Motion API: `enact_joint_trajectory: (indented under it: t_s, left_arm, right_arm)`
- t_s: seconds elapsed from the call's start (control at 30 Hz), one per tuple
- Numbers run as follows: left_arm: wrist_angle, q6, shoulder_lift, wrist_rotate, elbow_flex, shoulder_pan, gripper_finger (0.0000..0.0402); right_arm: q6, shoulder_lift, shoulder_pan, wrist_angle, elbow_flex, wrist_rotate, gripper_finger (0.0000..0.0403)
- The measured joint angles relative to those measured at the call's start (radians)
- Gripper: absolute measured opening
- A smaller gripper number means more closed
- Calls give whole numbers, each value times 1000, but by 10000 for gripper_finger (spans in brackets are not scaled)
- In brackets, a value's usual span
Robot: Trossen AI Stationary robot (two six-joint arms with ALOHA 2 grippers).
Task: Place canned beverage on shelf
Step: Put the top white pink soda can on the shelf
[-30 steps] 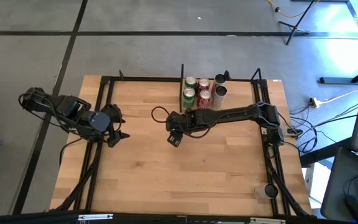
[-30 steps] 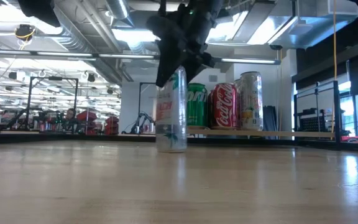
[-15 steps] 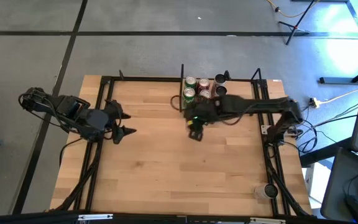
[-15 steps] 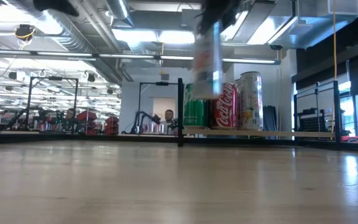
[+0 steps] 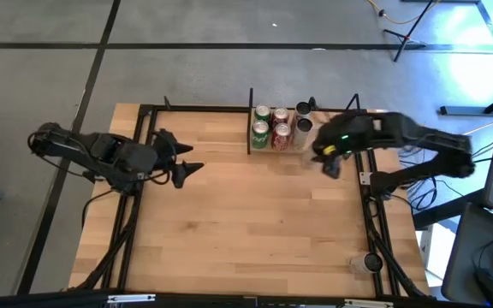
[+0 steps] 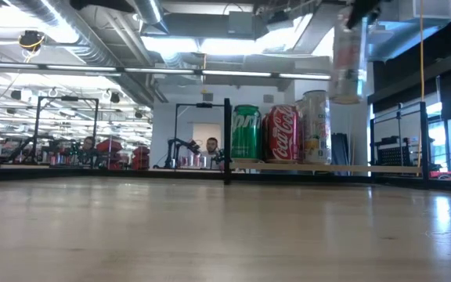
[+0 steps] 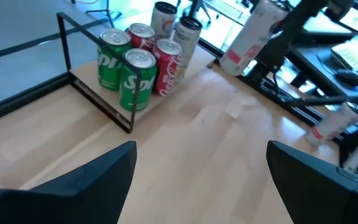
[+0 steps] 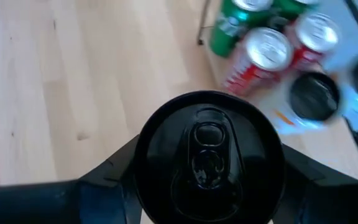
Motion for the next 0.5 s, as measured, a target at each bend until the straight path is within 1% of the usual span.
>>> enact_joint_trajectory:
  t_s: [0.13, 0.27, 0.3, 0.37, 0.43, 0.5]
  left_arm:
    - [22, 0, 36, 2, 0, 36, 346]
    - [47, -3, 65, 29, 0, 70, 346]
    - [52, -19, 70, 57, 0, 79, 346]
    - [54, -39, 77, 153, 0, 105, 346]
    - [56, -27, 84, 234, 0, 131, 346]
    - [55, -27, 85, 286, 0, 148, 346]
  right_arm:
    - [-35, -115, -94, -7, -69, -4, 223]
    - [-113, -153, -226, -6, -120, 7, 223]
    - [-138, -152, -261, -5, -131, 4, 223]
    - [-185, -144, -333, 4, -151, -12, 223]
    - [-234, -129, -400, 32, -172, -53, 223]
    - [-287, -107, -463, 63, -192, -98, 223]
